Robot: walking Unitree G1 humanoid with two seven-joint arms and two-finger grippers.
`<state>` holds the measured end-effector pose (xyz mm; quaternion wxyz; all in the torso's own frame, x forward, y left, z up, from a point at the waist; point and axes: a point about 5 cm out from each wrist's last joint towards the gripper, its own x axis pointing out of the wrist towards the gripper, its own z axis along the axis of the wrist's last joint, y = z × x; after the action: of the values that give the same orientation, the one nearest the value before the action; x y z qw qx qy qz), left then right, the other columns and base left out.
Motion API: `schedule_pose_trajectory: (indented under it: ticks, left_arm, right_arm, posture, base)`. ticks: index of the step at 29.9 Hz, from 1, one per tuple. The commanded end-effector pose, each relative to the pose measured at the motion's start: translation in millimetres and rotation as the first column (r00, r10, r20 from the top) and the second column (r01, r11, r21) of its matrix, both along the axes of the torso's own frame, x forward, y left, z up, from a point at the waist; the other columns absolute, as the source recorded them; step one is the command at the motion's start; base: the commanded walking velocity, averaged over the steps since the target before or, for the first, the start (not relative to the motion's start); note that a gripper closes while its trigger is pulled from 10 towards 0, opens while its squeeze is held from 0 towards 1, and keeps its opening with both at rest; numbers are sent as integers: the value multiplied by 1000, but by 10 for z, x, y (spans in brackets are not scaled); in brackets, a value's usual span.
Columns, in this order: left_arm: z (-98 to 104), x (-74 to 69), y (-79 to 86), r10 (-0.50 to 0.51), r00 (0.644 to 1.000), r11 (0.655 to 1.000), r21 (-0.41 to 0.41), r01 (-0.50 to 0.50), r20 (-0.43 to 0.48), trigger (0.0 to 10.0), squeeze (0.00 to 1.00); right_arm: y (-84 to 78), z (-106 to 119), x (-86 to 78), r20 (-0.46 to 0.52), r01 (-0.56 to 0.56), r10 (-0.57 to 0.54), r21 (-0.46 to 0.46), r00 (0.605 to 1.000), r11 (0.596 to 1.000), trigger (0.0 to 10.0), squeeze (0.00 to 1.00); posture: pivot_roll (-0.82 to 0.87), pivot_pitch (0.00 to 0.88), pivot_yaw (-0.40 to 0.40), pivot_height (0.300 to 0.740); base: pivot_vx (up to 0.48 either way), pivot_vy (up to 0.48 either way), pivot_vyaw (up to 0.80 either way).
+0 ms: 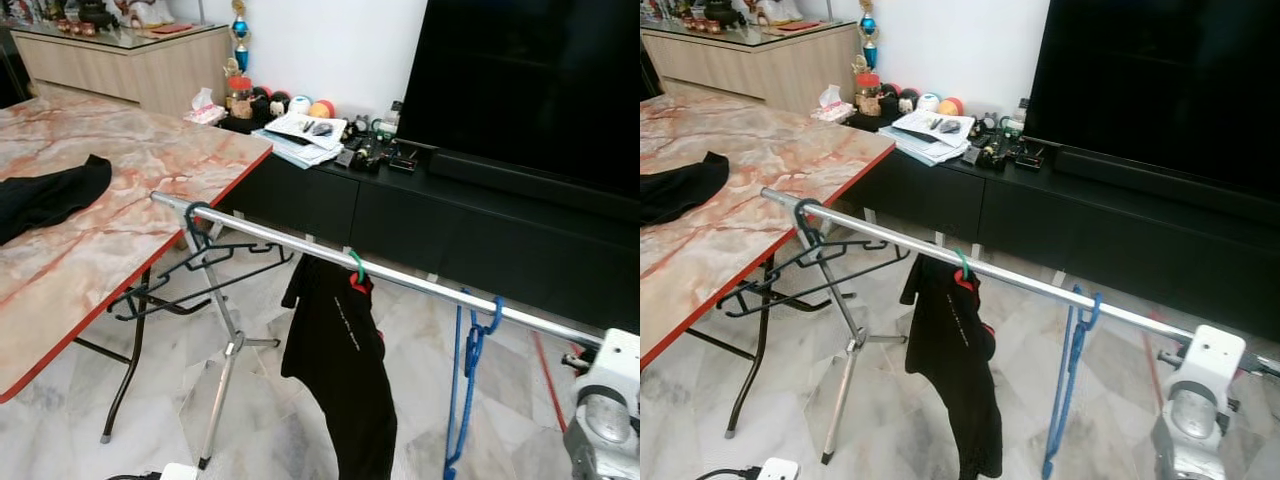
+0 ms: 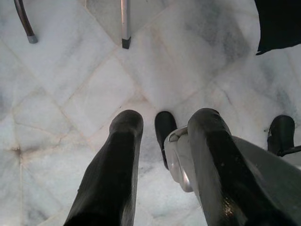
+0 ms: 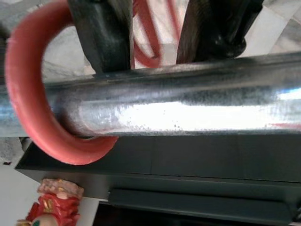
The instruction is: Hang hanger
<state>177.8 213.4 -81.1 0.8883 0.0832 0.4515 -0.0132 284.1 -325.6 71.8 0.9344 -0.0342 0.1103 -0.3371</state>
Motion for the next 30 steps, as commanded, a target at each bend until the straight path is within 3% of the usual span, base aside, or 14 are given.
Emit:
schedule_pose_trajectory:
  ticks: [1,5,20,26,30]
  left_arm:
    - [-23,-42,-5,-14,1000,1000,2,14,-23,10000,0]
    - [-24,-46,-3,-16,1000,1000,2,16,-25,10000,0]
    - [-35,-69,-6,-16,999,1000,-2,16,-34,10000,0]
    - [-41,-77,-13,-14,999,1000,-5,13,-39,10000,0]
    - [-44,-79,-20,-10,999,1000,-8,9,-41,10000,0]
  right_arm:
    - [-204,163,-34,44,73,-71,-33,996,997,10000,0]
    - [-200,127,-47,34,80,-80,-12,996,997,10000,0]
    - [250,-140,39,-4,-63,63,91,998,994,10000,0]
    - [346,-278,-2,-48,-86,93,123,995,989,10000,0]
    - [470,-499,-77,-124,-111,134,177,983,978,10000,0]
  posture:
    - [93,0,-56,740]
    - [91,0,-56,740]
    - [97,0,-62,740]
    - [95,0,-66,740]
    - [98,0,-70,740]
  base:
    - [0,0,0]
    - [0,0,0]
    - [0,0,0]
    - [0,0,0]
    - [0,0,0]
